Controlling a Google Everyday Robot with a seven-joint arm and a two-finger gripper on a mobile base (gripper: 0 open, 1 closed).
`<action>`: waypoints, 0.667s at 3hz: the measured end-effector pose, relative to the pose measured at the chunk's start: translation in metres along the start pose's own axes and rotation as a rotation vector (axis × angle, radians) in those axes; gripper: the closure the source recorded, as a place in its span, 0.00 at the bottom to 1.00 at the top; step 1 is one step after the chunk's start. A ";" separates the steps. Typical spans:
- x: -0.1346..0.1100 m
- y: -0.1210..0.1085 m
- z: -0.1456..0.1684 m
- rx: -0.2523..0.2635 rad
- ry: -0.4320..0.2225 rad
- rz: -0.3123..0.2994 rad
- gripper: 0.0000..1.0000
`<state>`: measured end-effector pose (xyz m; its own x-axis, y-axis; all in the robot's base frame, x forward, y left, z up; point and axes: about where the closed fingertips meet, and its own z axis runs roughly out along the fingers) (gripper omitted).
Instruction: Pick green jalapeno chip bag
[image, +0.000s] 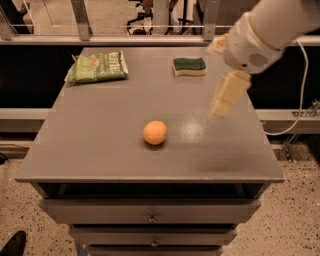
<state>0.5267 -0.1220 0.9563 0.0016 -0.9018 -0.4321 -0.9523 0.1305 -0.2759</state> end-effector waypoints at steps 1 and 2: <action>-0.038 -0.044 0.039 0.040 -0.115 -0.029 0.00; -0.048 -0.052 0.051 0.038 -0.141 -0.014 0.00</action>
Offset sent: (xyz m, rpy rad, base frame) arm 0.0445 0.0388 -0.0032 0.0847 -0.0520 0.0375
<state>0.5919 -0.0646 0.9477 0.0599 -0.8373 -0.5435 -0.9396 0.1366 -0.3140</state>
